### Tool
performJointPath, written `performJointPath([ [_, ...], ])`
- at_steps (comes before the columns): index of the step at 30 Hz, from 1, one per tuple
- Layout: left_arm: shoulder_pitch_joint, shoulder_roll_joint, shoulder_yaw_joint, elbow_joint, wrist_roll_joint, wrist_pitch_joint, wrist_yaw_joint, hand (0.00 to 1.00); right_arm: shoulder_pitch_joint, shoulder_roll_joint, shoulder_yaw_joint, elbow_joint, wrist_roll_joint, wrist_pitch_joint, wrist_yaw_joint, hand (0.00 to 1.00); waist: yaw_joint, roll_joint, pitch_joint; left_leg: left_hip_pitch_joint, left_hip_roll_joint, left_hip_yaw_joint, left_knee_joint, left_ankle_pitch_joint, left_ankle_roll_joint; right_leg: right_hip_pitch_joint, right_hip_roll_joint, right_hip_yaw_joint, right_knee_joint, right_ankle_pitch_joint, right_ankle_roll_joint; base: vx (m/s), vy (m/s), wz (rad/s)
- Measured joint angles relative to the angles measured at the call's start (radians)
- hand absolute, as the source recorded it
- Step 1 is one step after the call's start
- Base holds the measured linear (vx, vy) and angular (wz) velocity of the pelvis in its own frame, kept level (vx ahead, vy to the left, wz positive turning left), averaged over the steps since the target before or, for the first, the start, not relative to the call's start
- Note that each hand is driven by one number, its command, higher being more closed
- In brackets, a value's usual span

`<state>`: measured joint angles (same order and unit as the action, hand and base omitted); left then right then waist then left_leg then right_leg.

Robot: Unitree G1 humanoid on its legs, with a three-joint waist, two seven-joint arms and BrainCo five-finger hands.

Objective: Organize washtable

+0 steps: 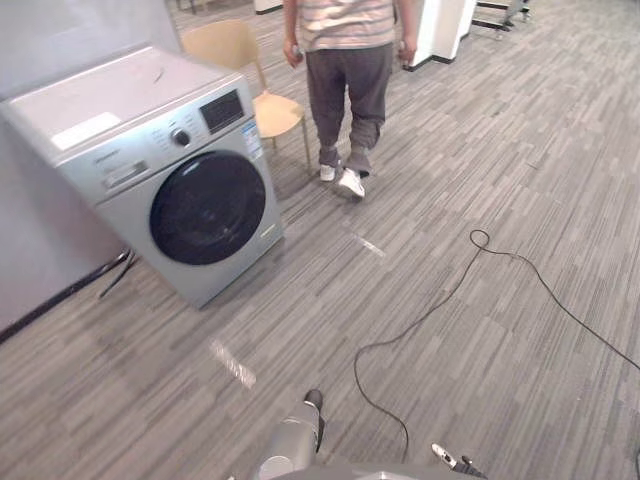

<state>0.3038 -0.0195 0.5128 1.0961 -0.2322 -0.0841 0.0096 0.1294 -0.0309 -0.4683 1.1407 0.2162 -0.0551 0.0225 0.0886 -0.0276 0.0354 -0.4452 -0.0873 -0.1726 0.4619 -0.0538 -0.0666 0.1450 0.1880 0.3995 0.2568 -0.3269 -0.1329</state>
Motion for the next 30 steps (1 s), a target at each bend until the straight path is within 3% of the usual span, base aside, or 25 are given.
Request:
performJointPath([
  [2,-0.03,0.007,0.036,0.004,0.002,0.0,0.004,0.0,-0.002,0.008,-0.014,-0.003,-0.001,0.003,0.013,0.0,0.005,-0.013,0.017,0.056,0.011,0.074,0.046,-0.047,0.05,-0.032,-0.007,-0.061,0.199,0.039,0.093,0.7,-0.101,-0.9],
  [3,-0.036,0.021,0.036,0.0,0.004,-0.002,0.001,0.0,-0.019,0.014,-0.031,-0.009,-0.003,0.002,0.02,0.0,0.01,-0.001,0.041,0.08,0.035,0.152,0.176,-0.075,0.085,-0.081,0.02,-0.167,0.405,0.202,0.17,0.44,-0.015,-1.02],
  [4,-0.038,0.022,0.015,-0.004,0.003,-0.003,0.0,0.0,-0.018,0.016,-0.035,0.001,-0.004,0.0,0.02,0.0,-0.005,-0.002,0.045,0.124,0.018,0.151,0.131,-0.115,0.076,-0.105,0.006,-0.214,0.492,0.286,0.218,0.38,0.035,-0.86],
  [5,-0.052,0.026,-0.029,-0.008,0.002,0.0,0.001,0.0,-0.002,-0.004,-0.039,0.002,-0.009,-0.001,0.023,0.0,-0.034,0.008,0.047,0.255,0.034,0.138,-0.008,-0.153,0.107,-0.163,-0.032,-0.33,0.68,0.331,0.226,0.17,0.042,-0.58],
  [6,-0.077,0.062,-0.045,0.0,0.002,0.002,0.0,0.0,-0.001,0.005,-0.041,-0.001,-0.012,0.001,0.021,0.0,-0.034,-0.028,0.06,0.338,0.023,0.163,-0.056,-0.185,0.118,-0.249,-0.106,-0.393,0.831,0.212,0.139,0.15,0.012,-0.52],
  [7,-0.095,0.07,-0.045,0.0,0.002,0.0,0.001,0.0,0.0,0.007,-0.041,0.001,-0.012,0.003,0.021,0.0,-0.037,-0.028,0.059,0.368,0.034,0.168,-0.072,-0.2,0.118,-0.3,-0.124,-0.422,0.857,0.168,0.117,0.0,0.016,-0.55],
  [8,-0.124,0.072,-0.045,0.0,0.002,-0.001,0.001,0.0,0.003,0.008,-0.056,0.0,-0.01,0.001,0.021,0.0,-0.042,-0.011,0.064,0.413,0.064,0.172,-0.099,-0.215,0.115,-0.37,-0.132,-0.459,0.841,0.118,0.103,-0.12,0.062,-0.46],
  [9,-0.158,0.066,-0.039,-0.002,0.003,-0.003,-0.001,0.0,0.01,0.009,-0.072,-0.004,-0.01,0.0,0.021,0.0,-0.053,0.011,0.075,0.485,0.106,0.181,-0.154,-0.232,0.114,-0.447,-0.135,-0.501,0.774,0.082,0.118,-0.21,0.105,-0.47],
  [12,-0.218,0.057,-0.04,-0.013,0.004,-0.004,-0.003,0.0,0.042,0.019,-0.09,-0.012,-0.009,0.001,0.02,0.0,-0.084,0.016,0.083,0.629,0.162,0.197,-0.272,-0.283,0.096,-0.556,-0.199,-0.632,0.478,0.1,0.166,-0.18,0.069,-0.2],
  [13,-0.232,0.04,-0.04,-0.017,0.005,-0.004,-0.006,0.0,0.063,0.021,-0.096,-0.005,-0.01,0.003,0.019,0.0,-0.085,0.011,0.081,0.682,0.164,0.214,-0.309,-0.306,0.097,-0.568,-0.229,-0.691,0.267,0.151,0.171,0.22,-0.094,-0.13],
  [14,-0.224,0.018,-0.038,-0.022,0.007,-0.005,-0.01,0.0,0.074,0.023,-0.122,-0.001,-0.008,0.011,0.017,0.0,-0.1,0.025,0.072,0.736,0.168,0.215,-0.341,-0.317,0.091,-0.588,-0.234,-0.709,0.16,0.207,0.127,0.4,-0.171,-0.1],
  [15,-0.218,0.017,-0.037,-0.021,0.011,-0.005,-0.015,0.0,0.082,0.024,-0.129,-0.001,-0.01,0.018,0.017,0.0,-0.108,0.025,0.066,0.738,0.169,0.207,-0.309,-0.321,0.099,-0.59,-0.231,-0.712,0.182,0.236,0.086,0.6,-0.368,-0.05],
  [16,-0.215,-0.006,-0.031,-0.005,0.025,0.0,-0.022,0.0,0.101,0.02,-0.158,-0.002,-0.01,0.023,0.018,0.0,-0.11,0.053,0.047,0.685,0.198,0.161,-0.157,-0.319,0.098,-0.578,-0.202,-0.713,0.194,0.222,0.009,0.63,-0.5,-0.12],
  [17,-0.218,-0.029,0.016,0.0,0.039,0.007,-0.026,0.0,0.103,0.018,-0.181,-0.015,-0.011,0.023,0.018,0.0,-0.109,0.075,0.034,0.607,0.213,0.108,0.028,-0.249,0.086,-0.547,-0.179,-0.735,0.193,0.179,0.001,0.6,-0.55,-0.19],
  [18,-0.222,-0.033,0.046,-0.001,0.046,0.008,-0.026,0.0,0.104,0.019,-0.186,-0.024,-0.011,0.023,0.017,0.0,-0.107,0.078,0.037,0.579,0.208,0.088,0.12,-0.181,0.071,-0.522,-0.163,-0.735,0.194,0.16,-0.025,0.51,-0.528,-0.33],
  [19,-0.218,-0.04,0.084,-0.003,0.045,0.008,-0.023,0.0,0.107,0.021,-0.172,-0.055,-0.011,0.023,0.017,0.0,-0.105,0.088,0.043,0.515,0.195,0.04,0.309,0.032,0.023,-0.443,-0.121,-0.713,0.167,0.13,-0.072,0.37,-0.478,-0.54],
  [20,-0.192,-0.033,0.074,-0.008,0.042,0.007,-0.024,0.0,0.096,0.019,-0.142,-0.087,-0.011,0.022,0.018,0.0,-0.095,0.081,0.05,0.437,0.174,0.016,0.502,0.16,-0.041,-0.358,-0.076,-0.653,0.128,0.1,-0.121,0.31,-0.425,-0.66],
  [21,-0.183,-0.028,0.063,-0.012,0.042,0.006,-0.026,0.0,0.084,0.018,-0.132,-0.088,-0.011,0.022,0.017,0.0,-0.088,0.08,0.055,0.394,0.164,0.019,0.598,0.134,-0.034,-0.308,-0.055,-0.617,0.109,0.087,-0.142,0.19,-0.314,-0.9],
  [22,-0.171,-0.005,0.034,-0.012,0.033,0.004,-0.03,0.0,0.048,0.01,-0.108,-0.074,-0.011,0.023,0.017,0.0,-0.071,0.061,0.067,0.311,0.14,0.043,0.738,0.053,-0.02,-0.203,-0.036,-0.557,0.07,0.079,-0.16,0.07,-0.237,-1.14],
  [23,-0.149,0.026,-0.006,-0.014,0.034,0.004,-0.034,0.0,0.009,0.013,-0.064,-0.067,-0.009,0.022,0.016,0.0,-0.046,0.043,0.074,0.228,0.12,0.09,0.772,-0.035,0.023,-0.106,-0.035,-0.487,0.028,0.079,-0.16,0.0,-0.222,-1.27],
  [25,-0.105,0.038,-0.032,-0.02,0.034,-0.001,-0.038,0.0,-0.049,0.008,0.014,-0.071,-0.001,0.015,0.017,0.0,-0.022,0.015,0.08,0.089,0.102,0.117,0.673,-0.127,0.054,0.016,-0.05,-0.399,-0.035,0.08,-0.159,-0.15,-0.158,-1.3],
  [26,-0.097,0.038,-0.038,-0.016,0.03,0.001,-0.038,0.0,-0.07,0.009,0.033,-0.07,0.0,0.012,0.017,0.0,-0.014,0.016,0.081,0.055,0.095,0.11,0.588,-0.144,0.047,0.045,-0.056,-0.374,-0.047,0.08,-0.157,-0.3,-0.107,-1.4],
  [28,-0.058,0.035,-0.058,-0.009,0.02,0.001,-0.036,0.0,-0.112,0.01,0.109,-0.073,0.002,-0.007,0.016,0.0,0.009,0.017,0.071,0.001,0.09,0.065,0.119,-0.117,-0.002,0.135,-0.093,-0.288,-0.089,0.051,-0.123,-0.3,-0.023,-1.23],
  [29,-0.046,0.033,-0.073,0.004,0.021,0.001,-0.034,0.0,-0.119,0.005,0.134,-0.076,0.002,-0.015,0.016,0.0,0.016,0.025,0.062,-0.002,0.099,0.041,-0.099,-0.076,-0.03,0.18,-0.104,-0.246,-0.118,0.033,-0.105,-0.1,0.108,-1.23],
  [30,-0.02,0.017,-0.09,0.016,0.021,0.003,-0.029,0.0,-0.108,-0.018,0.165,-0.071,0.001,-0.022,0.016,0.0,0.025,0.068,0.046,-0.012,0.125,0.025,-0.224,-0.043,-0.048,0.224,-0.106,-0.198,-0.107,0.009,-0.076,0.17,0.21,-1.16],
])
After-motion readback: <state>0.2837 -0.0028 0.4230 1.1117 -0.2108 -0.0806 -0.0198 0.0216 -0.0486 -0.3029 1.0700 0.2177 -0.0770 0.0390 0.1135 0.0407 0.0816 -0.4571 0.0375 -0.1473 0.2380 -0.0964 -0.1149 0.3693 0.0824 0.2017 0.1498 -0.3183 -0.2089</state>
